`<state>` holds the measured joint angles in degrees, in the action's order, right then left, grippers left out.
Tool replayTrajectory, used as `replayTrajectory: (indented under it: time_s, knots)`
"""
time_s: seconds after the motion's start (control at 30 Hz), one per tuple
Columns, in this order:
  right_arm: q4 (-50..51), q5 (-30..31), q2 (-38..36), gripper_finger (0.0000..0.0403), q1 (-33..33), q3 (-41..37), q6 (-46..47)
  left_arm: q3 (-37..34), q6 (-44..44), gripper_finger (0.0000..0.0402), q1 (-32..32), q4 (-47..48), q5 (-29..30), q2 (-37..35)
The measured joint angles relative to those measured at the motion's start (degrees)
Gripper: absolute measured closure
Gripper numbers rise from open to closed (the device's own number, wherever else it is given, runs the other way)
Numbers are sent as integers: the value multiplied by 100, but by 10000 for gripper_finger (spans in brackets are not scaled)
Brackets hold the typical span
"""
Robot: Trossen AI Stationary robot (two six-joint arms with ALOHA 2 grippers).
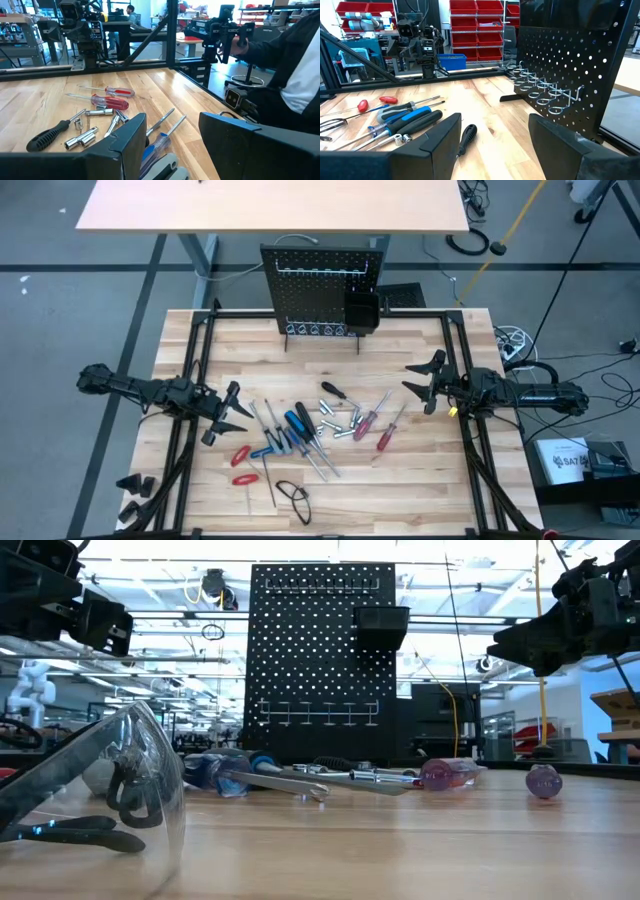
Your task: Hang tools onto peg board
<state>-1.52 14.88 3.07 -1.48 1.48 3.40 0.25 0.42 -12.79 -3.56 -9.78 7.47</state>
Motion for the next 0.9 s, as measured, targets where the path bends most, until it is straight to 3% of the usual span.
replayTrajectory:
  time_s: [0.9]
  knots:
    - [-2, 0, 0, 177, 0, 0, 358, 0, -2, 212, 1, 1, -28, 1]
